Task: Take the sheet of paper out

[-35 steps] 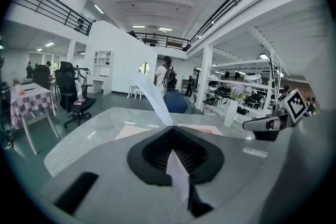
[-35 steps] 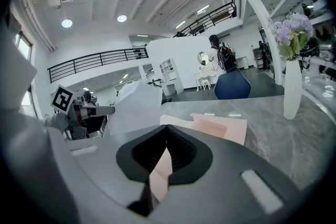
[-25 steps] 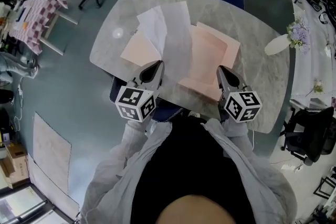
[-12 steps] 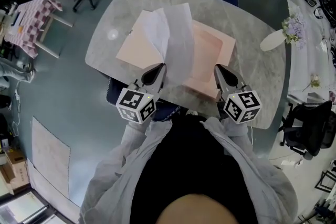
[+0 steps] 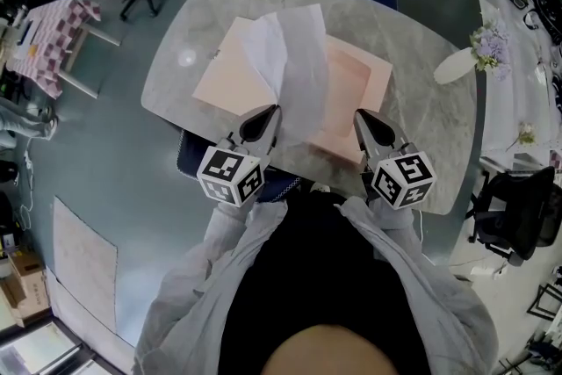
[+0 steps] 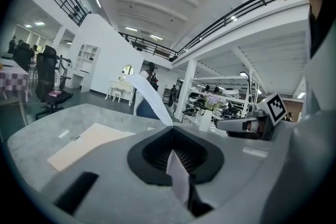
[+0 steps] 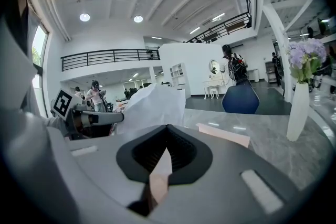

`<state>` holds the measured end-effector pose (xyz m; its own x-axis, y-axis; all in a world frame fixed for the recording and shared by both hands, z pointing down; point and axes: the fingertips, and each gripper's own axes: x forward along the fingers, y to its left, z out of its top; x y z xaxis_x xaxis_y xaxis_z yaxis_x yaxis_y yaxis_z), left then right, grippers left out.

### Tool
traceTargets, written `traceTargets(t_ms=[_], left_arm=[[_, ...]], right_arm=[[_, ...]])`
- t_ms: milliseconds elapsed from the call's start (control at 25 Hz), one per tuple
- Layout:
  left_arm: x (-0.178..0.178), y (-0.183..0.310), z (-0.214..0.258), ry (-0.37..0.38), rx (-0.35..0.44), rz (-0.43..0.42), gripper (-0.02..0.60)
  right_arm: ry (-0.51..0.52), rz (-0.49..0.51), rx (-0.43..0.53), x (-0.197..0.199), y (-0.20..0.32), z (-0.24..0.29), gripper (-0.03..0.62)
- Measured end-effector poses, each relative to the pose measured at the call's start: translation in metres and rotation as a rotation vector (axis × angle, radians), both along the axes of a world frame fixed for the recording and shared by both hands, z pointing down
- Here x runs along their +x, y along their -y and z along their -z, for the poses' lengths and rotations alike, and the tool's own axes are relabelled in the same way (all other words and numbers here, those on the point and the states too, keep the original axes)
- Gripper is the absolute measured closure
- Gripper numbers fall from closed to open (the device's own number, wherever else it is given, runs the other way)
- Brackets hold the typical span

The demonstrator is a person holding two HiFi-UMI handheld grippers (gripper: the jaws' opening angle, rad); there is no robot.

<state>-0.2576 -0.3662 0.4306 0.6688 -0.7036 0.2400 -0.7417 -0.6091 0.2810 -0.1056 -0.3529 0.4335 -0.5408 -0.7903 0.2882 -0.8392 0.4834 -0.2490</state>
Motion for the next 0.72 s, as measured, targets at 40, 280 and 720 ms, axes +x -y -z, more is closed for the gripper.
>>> traceTargets(t_ms=[40,280,720], left_arm=[[0.0004,0.0001,-0.0003,0.003,0.001,-0.001,0.581],[0.0026,0.0001,-0.0013,0.010,0.002,-0.012,0.581],[-0.0029,-0.0003,-0.0044,0.025,-0.003,-0.022,0.581]], right_arm=[[0.000,-0.001,-0.001,-0.0001,-0.0002,-0.0005,0.580],[0.006,-0.006,-0.009,-0.0012,-0.0007,-0.0027,0.580],[0.005,-0.020,-0.027,-0.0045,-0.0031,-0.0076,0.580]])
